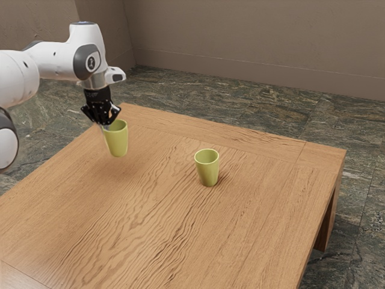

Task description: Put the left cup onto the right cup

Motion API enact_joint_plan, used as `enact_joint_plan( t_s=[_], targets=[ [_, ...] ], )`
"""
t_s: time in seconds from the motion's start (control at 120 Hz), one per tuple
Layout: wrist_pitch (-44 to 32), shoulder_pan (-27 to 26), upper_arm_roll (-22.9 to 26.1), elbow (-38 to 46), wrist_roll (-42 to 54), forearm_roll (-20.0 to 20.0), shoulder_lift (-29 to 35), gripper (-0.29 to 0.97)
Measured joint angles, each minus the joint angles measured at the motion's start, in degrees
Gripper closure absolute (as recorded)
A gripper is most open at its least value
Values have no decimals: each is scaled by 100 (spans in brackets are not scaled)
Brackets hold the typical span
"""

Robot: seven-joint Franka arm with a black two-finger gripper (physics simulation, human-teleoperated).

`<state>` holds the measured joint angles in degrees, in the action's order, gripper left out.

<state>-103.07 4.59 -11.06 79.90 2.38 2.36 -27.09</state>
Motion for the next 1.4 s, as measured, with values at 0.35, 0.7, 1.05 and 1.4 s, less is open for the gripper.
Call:
enact_joint_plan(
  t_s=[0.35,0.7,1.05,1.4],
  targets=[
    [200,-240,-16,20,6,-26,292,79],
    [344,-468,-55,20,13,-33,460,79],
    [450,-877,-208,12,19,-28,529,79],
    [507,-1181,-270,11,24,-19,650,79]
  ],
)
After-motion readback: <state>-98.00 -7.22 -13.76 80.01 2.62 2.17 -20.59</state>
